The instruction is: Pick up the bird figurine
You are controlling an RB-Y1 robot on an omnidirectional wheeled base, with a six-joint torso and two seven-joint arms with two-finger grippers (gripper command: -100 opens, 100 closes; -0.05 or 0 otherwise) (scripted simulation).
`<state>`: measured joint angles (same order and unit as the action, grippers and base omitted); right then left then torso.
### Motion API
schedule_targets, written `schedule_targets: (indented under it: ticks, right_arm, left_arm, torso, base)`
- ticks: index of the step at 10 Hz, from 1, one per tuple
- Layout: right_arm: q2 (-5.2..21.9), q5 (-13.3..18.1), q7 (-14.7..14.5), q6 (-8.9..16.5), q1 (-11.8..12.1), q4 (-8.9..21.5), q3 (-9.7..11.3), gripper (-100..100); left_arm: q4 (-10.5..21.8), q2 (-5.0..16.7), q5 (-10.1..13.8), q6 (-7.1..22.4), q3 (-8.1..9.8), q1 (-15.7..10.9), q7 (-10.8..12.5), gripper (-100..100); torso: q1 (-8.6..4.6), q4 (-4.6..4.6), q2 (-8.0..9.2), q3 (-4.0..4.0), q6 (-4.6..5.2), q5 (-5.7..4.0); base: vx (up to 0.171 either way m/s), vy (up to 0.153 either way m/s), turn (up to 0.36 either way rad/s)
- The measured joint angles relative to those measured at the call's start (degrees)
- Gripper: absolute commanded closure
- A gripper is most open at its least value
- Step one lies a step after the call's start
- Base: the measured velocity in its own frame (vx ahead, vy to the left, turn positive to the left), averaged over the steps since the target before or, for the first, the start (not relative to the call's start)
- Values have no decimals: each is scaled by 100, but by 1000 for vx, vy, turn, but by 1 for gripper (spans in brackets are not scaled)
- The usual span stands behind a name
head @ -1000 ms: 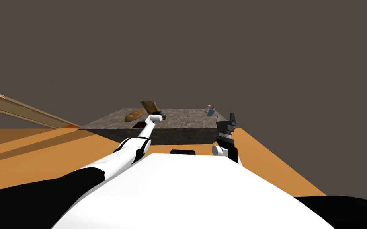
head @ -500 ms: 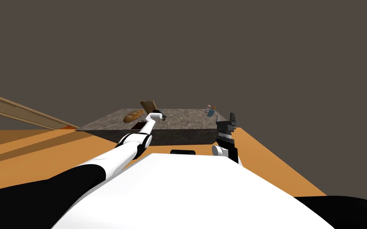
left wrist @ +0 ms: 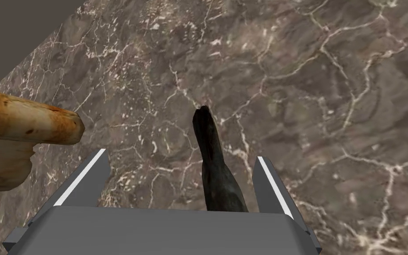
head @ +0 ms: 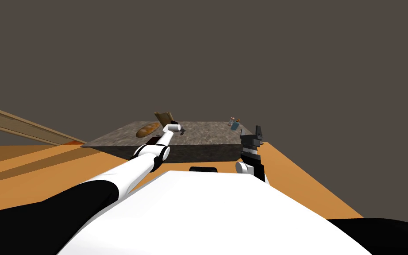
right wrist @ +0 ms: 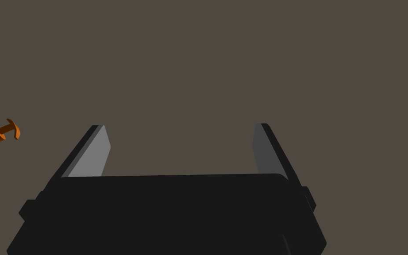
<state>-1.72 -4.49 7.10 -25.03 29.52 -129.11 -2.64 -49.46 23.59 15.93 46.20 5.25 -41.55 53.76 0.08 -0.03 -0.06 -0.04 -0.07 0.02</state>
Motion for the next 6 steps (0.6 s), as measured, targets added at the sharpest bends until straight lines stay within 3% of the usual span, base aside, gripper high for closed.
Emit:
schedule_targets:
  ticks: [6]
  right_arm:
    - [0, 0, 0, 0, 0, 0, 0, 0]
  left_arm:
    - [1006, 60, 80, 872, 58, -713, 698, -100]
  torso:
    - [-1, -2, -4, -3, 0, 0]
  base:
    - [40, 15, -1]
